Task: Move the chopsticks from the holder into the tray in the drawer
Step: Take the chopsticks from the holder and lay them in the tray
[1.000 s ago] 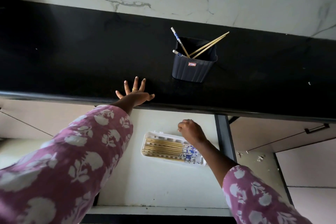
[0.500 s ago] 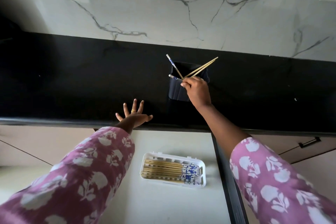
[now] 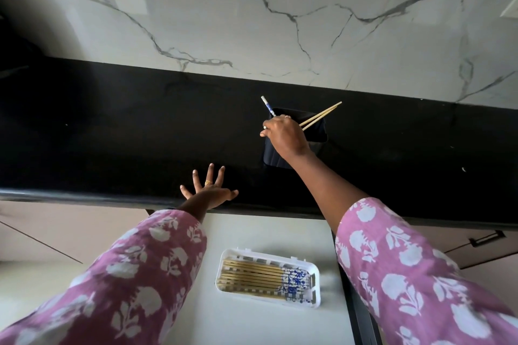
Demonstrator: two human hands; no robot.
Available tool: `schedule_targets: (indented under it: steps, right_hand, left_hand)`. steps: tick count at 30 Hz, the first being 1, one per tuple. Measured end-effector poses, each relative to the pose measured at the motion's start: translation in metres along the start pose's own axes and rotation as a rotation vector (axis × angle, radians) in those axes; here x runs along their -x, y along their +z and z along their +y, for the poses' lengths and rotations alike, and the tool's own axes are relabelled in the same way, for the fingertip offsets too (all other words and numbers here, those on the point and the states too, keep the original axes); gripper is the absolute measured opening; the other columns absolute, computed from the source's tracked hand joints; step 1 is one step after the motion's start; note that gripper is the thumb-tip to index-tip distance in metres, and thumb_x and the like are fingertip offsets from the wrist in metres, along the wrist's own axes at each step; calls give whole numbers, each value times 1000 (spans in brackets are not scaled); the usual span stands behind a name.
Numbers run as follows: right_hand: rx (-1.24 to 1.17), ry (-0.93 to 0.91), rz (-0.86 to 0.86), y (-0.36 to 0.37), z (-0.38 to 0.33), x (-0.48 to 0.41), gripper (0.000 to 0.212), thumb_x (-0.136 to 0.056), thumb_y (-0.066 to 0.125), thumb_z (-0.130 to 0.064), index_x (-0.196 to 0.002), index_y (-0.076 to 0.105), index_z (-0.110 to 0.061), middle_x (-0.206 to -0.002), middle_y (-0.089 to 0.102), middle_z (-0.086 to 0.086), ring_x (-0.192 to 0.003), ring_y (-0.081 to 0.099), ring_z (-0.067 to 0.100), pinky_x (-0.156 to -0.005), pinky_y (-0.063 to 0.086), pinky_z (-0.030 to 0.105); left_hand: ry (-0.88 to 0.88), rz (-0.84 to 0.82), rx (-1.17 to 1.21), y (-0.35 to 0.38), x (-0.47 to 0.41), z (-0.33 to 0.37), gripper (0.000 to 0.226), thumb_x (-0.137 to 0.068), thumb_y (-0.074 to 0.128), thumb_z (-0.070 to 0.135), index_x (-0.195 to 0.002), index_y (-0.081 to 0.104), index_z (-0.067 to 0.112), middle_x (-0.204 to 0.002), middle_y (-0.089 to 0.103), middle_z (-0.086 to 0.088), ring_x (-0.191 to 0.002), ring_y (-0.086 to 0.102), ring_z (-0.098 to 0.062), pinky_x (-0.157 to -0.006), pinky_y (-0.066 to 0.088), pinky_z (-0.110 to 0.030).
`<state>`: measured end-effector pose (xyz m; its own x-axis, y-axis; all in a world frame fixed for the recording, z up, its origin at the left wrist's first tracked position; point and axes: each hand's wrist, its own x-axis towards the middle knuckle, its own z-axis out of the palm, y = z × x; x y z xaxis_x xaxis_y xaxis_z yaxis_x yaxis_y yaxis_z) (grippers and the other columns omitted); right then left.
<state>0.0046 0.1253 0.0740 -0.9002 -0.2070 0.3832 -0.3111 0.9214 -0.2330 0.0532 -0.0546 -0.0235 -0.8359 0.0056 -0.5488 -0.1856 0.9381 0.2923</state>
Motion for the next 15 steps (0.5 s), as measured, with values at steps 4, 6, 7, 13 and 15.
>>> schedule_targets:
  steps: [4,6,7,13,15]
  right_hand:
    - [-12,-41,210,-19,-1,2,18,-65,76,-13,-57,65,-1,-54,66,12,-54,62,28,-53,49,25]
    - [-48,-26,322,-30,0,2,17,-67,75,-15,-60,66,-2,-58,68,11,-56,63,25,-57,45,26]
    - [-63,-14,380,-39,0,4,17,-68,75,-16,-62,67,-2,-60,69,10,-58,64,24,-60,43,28]
    - [-214,21,659,-99,-2,20,19,-71,75,-16,-80,74,1,-74,75,12,-67,71,22,-65,57,29]
    - [-327,111,758,-115,-1,26,19,-73,75,-17,-83,75,0,-78,75,10,-69,69,14,-67,55,20]
  left_hand:
    - [7,17,3,1,-1,0,79,-88,40,64,-147,-9,45,-154,-25,17,-142,-27,-27,-109,-8,-64]
    - [11,16,2,4,-2,-1,79,-88,40,64,-147,-9,44,-154,-25,17,-142,-26,-27,-109,-8,-64]
    - [14,25,2,4,0,-2,79,-88,40,64,-147,-9,45,-154,-24,17,-143,-26,-27,-109,-8,-64]
    - [-4,22,159,-9,1,1,72,-92,45,53,-151,7,35,-159,-11,9,-145,-16,-29,-113,-2,-59]
    - [-1,-21,417,-26,6,16,64,-96,44,44,-150,22,16,-160,9,-4,-146,5,-33,-117,9,-51]
